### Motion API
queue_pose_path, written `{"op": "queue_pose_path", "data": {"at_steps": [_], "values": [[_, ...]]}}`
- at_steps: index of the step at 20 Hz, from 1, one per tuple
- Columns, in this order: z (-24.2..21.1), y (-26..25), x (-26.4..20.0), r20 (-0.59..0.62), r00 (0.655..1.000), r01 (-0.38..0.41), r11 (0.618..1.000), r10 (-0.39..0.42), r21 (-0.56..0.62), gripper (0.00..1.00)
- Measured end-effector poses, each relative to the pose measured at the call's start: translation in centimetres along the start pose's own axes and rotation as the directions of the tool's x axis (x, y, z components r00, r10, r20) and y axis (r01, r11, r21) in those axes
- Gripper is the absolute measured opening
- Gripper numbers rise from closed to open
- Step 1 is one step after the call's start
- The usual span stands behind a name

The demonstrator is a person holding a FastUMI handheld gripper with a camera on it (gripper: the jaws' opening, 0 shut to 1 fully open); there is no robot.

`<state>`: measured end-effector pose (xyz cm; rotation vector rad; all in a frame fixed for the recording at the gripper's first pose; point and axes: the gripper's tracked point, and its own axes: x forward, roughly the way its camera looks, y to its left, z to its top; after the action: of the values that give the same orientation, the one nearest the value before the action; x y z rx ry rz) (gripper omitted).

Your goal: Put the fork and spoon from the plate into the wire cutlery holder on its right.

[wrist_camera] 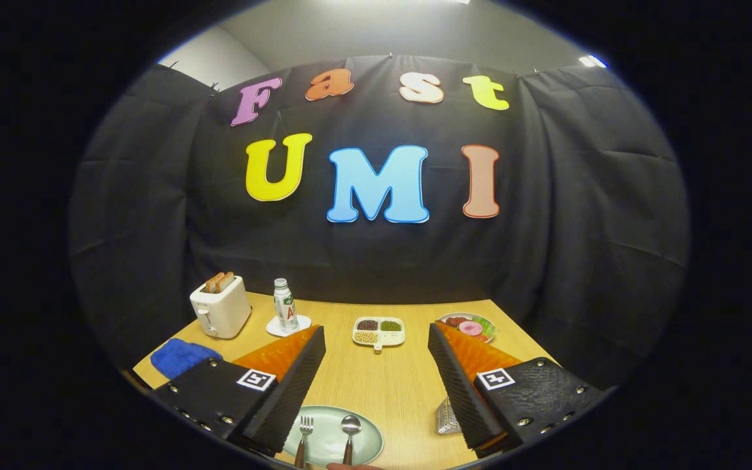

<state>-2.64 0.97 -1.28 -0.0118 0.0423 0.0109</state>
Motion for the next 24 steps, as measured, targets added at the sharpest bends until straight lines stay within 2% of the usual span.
{"op": "queue_pose_path", "data": {"at_steps": [1, 3, 5, 8, 10, 14, 17, 18, 20, 24], "values": [[0.2, 0.4, -0.1, 0.025, 1.0, -0.006, 1.0, 0.006, 0.016, 0.97], [-1.6, 0.5, -0.6, -0.04, 0.999, -0.007, 1.0, 0.006, -0.013, 0.96], [-1.7, 1.3, -1.1, -0.037, 0.999, -0.025, 1.0, 0.025, -0.009, 0.97], [-7.0, 2.0, -1.0, -0.18, 0.983, -0.057, 0.997, 0.048, -0.047, 0.97], [-11.4, 2.5, -0.9, -0.338, 0.939, -0.085, 0.996, 0.067, -0.039, 0.97], [-19.0, 3.0, -1.4, -0.572, 0.816, -0.149, 0.986, 0.083, -0.069, 0.97], [-23.2, 3.3, -1.8, -0.671, 0.737, -0.221, 0.966, 0.077, -0.132, 0.97], [-24.5, 3.6, -2.0, -0.698, 0.712, -0.241, 0.961, 0.081, -0.134, 0.92], [-26.3, 4.1, -2.1, -0.74, 0.666, -0.249, 0.963, 0.094, -0.101, 0.89], [-28.4, 4.5, -1.7, -0.789, 0.607, -0.247, 0.966, 0.098, -0.07, 0.87]]}}
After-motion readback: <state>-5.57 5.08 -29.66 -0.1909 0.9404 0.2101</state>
